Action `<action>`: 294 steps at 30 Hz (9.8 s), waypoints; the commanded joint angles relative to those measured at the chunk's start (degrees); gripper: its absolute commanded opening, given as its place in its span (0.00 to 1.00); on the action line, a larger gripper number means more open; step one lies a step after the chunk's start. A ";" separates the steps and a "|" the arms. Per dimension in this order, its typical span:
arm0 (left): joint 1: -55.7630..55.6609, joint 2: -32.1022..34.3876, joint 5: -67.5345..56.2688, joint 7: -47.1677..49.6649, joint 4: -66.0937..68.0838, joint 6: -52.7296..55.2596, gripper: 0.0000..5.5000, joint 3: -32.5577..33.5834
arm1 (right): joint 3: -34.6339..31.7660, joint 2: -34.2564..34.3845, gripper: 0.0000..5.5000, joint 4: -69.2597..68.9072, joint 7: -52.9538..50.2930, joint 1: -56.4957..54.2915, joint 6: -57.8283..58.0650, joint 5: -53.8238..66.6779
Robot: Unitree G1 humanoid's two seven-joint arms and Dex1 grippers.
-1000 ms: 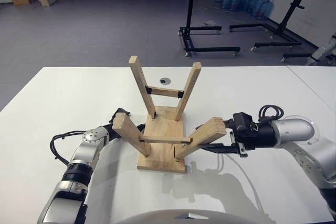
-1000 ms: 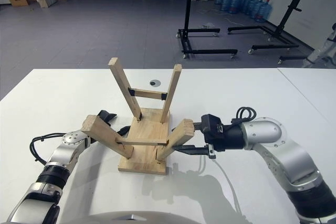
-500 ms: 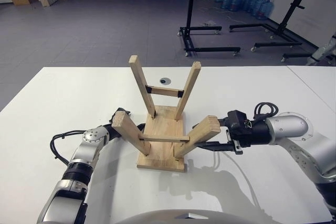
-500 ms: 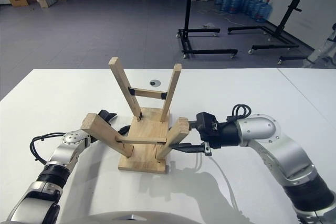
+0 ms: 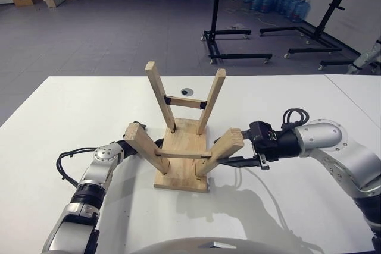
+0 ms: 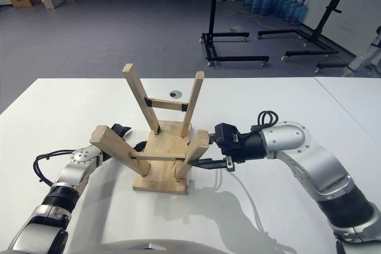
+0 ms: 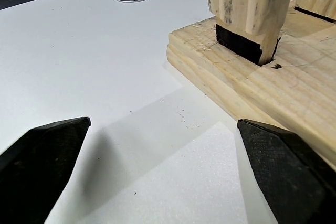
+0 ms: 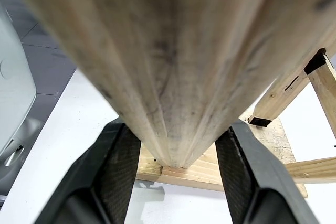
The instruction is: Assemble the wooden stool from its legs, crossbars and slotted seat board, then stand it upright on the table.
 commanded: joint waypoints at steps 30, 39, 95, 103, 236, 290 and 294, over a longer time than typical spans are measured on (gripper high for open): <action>10.92 4.04 -2.71 -8.41 -13.95 8.92 0.94 -1.68 | 2.20 5.60 0.63 4.32 -8.40 23.20 0.16 -15.12; 14.07 3.64 -2.64 -9.13 -19.07 13.42 0.94 -4.93 | 9.12 16.43 0.63 1.95 -24.55 28.36 2.77 -25.17; 11.08 -0.71 -1.50 -3.07 -12.64 9.59 0.94 -5.78 | 11.82 22.14 0.63 17.89 -32.28 7.45 -22.79 -65.92; 11.68 -1.33 -1.27 -1.55 -11.66 7.98 0.94 -4.45 | 9.45 22.13 0.63 15.30 -36.41 4.72 -25.73 -62.42; 5.41 -4.04 -27.12 -0.18 -48.63 22.07 0.94 3.27 | -26.19 28.53 0.63 0.60 -40.92 -10.28 0.02 14.40; 3.39 4.25 -26.10 -4.76 -37.12 16.65 0.94 15.76 | -10.83 27.50 0.63 55.07 -0.61 -10.29 -11.36 -8.38; 2.27 5.80 -26.68 -5.56 -35.69 16.75 0.94 17.46 | -9.78 28.89 0.63 58.03 2.20 -11.72 -12.96 -10.16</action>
